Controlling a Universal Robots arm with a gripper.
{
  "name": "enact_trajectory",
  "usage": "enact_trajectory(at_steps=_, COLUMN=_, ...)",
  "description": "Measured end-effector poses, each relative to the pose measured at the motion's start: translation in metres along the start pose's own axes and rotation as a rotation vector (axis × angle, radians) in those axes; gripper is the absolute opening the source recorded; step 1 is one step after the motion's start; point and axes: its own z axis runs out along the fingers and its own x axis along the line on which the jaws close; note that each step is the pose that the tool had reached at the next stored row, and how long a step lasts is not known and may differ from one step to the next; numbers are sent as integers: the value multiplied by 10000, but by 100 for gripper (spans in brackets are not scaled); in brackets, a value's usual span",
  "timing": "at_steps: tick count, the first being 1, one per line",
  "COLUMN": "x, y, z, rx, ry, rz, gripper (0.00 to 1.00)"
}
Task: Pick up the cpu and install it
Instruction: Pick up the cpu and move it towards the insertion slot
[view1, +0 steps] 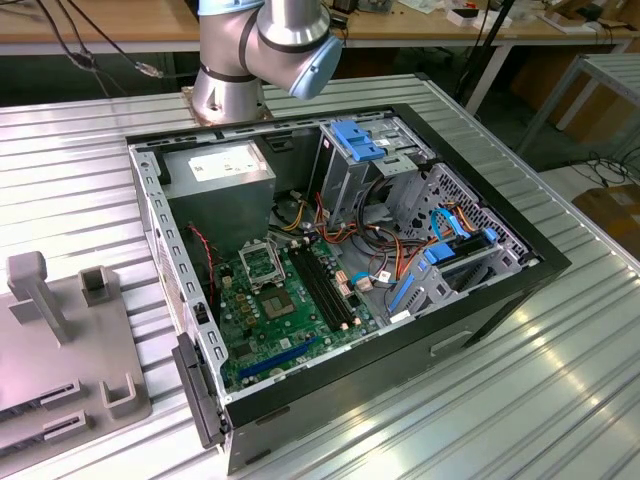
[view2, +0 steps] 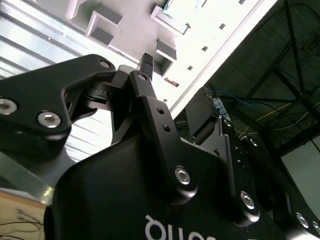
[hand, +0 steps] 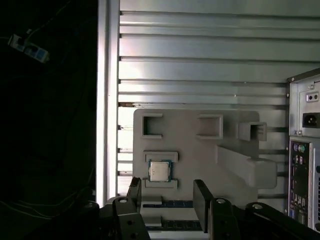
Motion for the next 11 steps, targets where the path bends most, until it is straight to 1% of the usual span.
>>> enact_trajectory(at_steps=3, x=11, y=-4, z=30, rx=1, ry=20, rz=-230, gripper=54)
enact_trajectory(at_steps=4, x=24, y=-8, z=44, rx=0, ry=20, rz=-250, gripper=54)
enact_trajectory(at_steps=7, x=79, y=-65, z=90, rx=-1, ry=18, rz=-258, gripper=54)
enact_trajectory(at_steps=8, x=87, y=-84, z=107, rx=-1, ry=13, rz=-259, gripper=54)
enact_trajectory(at_steps=9, x=88, y=-87, z=124, rx=-1, ry=4, rz=-258, gripper=54)
enact_trajectory(at_steps=11, x=89, y=-91, z=153, rx=0, ry=4, rz=-278, gripper=54)
